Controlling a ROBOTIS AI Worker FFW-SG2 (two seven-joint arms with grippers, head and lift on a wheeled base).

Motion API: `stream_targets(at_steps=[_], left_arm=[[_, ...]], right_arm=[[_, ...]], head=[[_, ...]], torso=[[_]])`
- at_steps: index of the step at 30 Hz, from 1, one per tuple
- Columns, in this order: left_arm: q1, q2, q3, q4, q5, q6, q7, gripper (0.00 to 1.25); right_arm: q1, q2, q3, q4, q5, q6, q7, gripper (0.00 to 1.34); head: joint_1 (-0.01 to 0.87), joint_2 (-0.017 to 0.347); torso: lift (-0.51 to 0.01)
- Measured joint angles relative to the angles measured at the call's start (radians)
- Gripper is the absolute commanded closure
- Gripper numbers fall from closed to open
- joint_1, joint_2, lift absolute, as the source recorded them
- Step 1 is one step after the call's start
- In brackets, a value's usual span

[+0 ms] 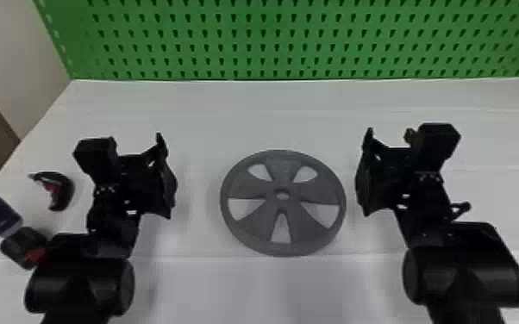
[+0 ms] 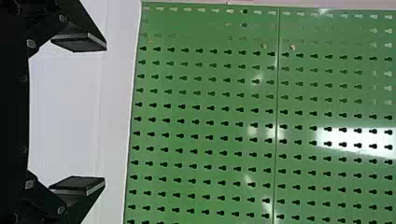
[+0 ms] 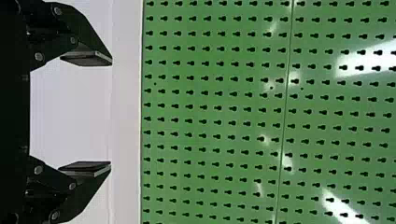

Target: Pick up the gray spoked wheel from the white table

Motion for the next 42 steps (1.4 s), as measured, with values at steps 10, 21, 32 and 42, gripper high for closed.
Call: stream_targets(at_steps=[10,21,32,42], left_arm=[[0.000,0.000,0.003,0.000,0.000,0.000,-0.003,0.25],[0.003,0.000,0.007,-0.004,0.000,0.000,-0.004,0.25],[0.003,0.001,0.006,-0.005,-0.003,0.000,-0.004,0.25],[0.004,0.014,-0.001,-0.005,-0.006,0.000,-0.004,0.25]], right_arm=[[-0.087,-0.013,0.011,-0.150,-0.080,0.426,-0.079,0.47],[-0.266,-0.061,0.041,-0.245,-0.107,1.005,-0.107,0.47],[-0.405,-0.071,0.088,-0.237,-0.037,1.286,-0.107,0.47],[-0.519,-0.073,0.080,-0.145,-0.061,1.477,-0.106,0.47]], head=[[0.806,0.044],[0.806,0.044],[0.806,0.044],[0.806,0.044]], torso=[[-0.098],[-0.098],[-0.098],[-0.098]])
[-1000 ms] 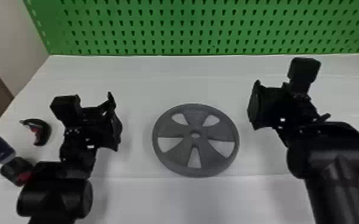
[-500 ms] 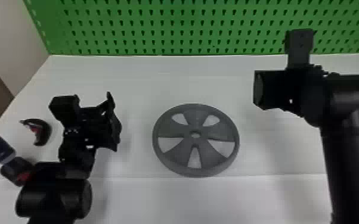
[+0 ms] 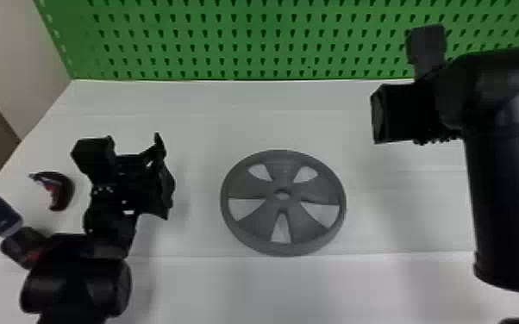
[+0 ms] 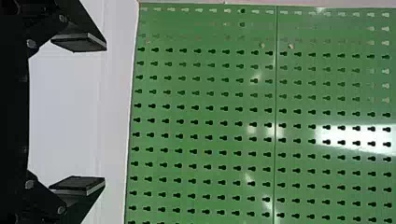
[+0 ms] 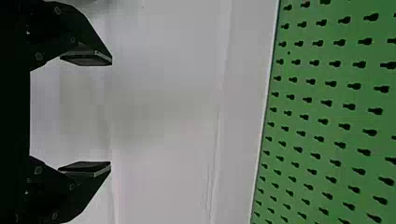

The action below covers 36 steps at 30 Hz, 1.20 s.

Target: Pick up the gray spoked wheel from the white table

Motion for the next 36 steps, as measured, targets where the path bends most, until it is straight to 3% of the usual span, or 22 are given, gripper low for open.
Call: stream_targets(at_steps=[3,8,16,23,26,36], left_arm=[[0.001,0.004,-0.004,0.000,0.000,0.000,0.000,0.25],[0.002,0.011,-0.008,0.000,0.001,0.002,0.000,0.25],[0.004,0.027,-0.014,0.000,0.000,0.012,0.000,0.25],[-0.004,0.048,-0.029,0.000,0.002,0.021,0.000,0.25],[-0.006,0.053,-0.033,0.000,0.005,0.023,0.000,0.25],[-0.010,0.058,-0.039,-0.002,0.009,0.033,0.000,0.25]], right_arm=[[-0.029,-0.009,-0.040,0.079,-0.096,0.005,-0.001,0.47],[-0.079,-0.018,-0.077,0.207,-0.157,0.006,-0.001,0.47],[-0.146,-0.080,-0.048,0.411,-0.286,0.006,-0.001,0.47],[-0.235,-0.168,0.050,0.627,-0.464,0.006,-0.001,0.47],[-0.267,-0.193,0.115,0.673,-0.498,0.006,0.000,0.47],[-0.348,-0.219,0.249,0.843,-0.592,0.006,0.000,0.47]], head=[[0.806,0.044],[0.806,0.044],[0.806,0.044],[0.806,0.044],[0.806,0.044],[0.806,0.044]], torso=[[-0.098],[-0.098],[-0.098],[-0.098],[-0.098],[-0.098]])
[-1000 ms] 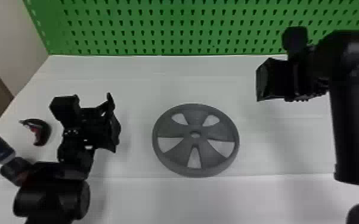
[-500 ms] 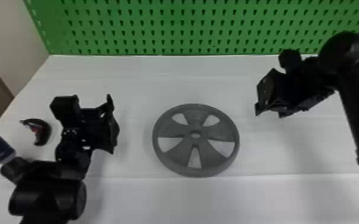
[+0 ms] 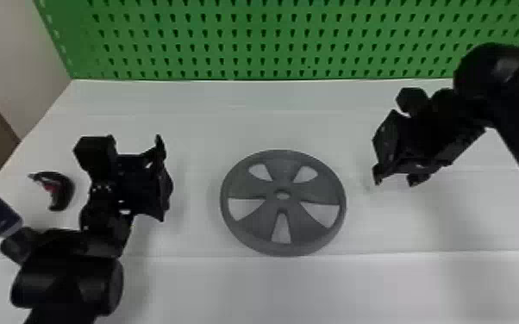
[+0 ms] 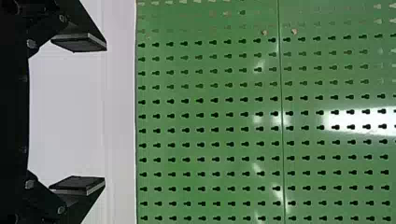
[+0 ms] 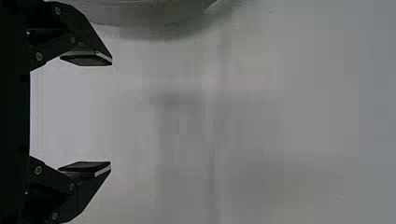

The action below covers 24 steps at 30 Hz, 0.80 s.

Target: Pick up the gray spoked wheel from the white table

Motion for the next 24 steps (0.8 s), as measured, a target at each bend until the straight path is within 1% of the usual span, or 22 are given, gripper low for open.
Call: stream_targets(at_steps=[4,19,24], left_arm=[[-0.001,0.001,-0.001,-0.001,0.000,0.004,0.000,0.25],[0.000,0.003,0.000,-0.004,0.003,0.005,0.000,0.25],[0.001,0.003,0.001,-0.004,0.004,0.005,0.000,0.25]], right_arm=[[-0.008,-0.001,0.022,0.026,-0.015,0.000,0.000,0.47],[-0.015,-0.004,0.047,0.035,-0.021,0.000,0.000,0.47],[-0.019,-0.004,0.087,0.035,-0.053,0.000,0.000,0.47]], head=[[0.806,0.044],[0.806,0.044],[0.806,0.044]], torso=[[-0.098],[-0.098],[-0.098]])
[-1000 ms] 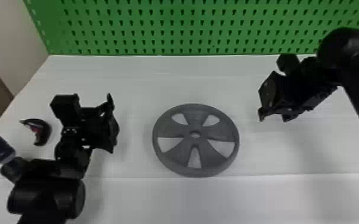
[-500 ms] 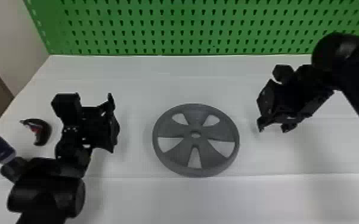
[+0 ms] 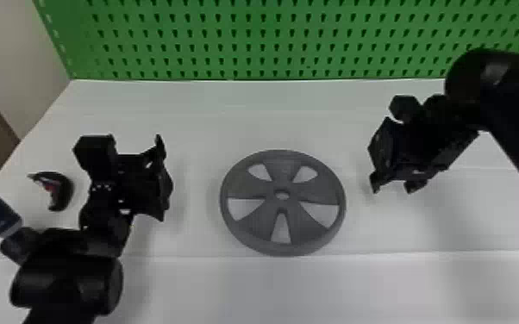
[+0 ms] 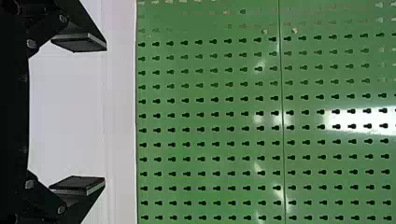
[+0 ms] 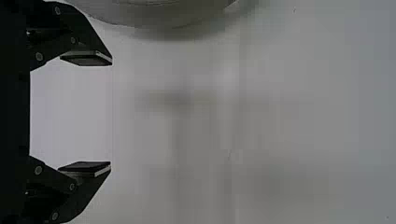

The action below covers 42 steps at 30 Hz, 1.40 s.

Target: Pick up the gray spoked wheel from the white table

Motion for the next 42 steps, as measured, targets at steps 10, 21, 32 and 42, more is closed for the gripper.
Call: stream_targets(at_steps=[10,21,32,42], left_arm=[[0.000,0.000,0.002,0.000,0.003,0.000,0.000,0.25],[0.000,0.000,0.004,0.000,0.004,0.000,0.000,0.25],[0.000,0.000,0.004,0.000,0.004,0.000,0.000,0.25],[0.001,0.000,0.005,0.000,0.004,0.000,0.000,0.25]], right_arm=[[-0.012,0.008,0.127,-0.028,-0.131,0.000,-0.001,0.47],[-0.029,0.014,0.260,-0.088,-0.228,0.000,-0.001,0.47],[-0.035,0.018,0.314,-0.100,-0.269,0.000,-0.001,0.47],[-0.030,0.019,0.300,-0.100,-0.271,0.000,-0.001,0.47]], head=[[0.806,0.044],[0.806,0.044],[0.806,0.044],[0.806,0.044]], torso=[[-0.098],[-0.098],[-0.098],[-0.098]])
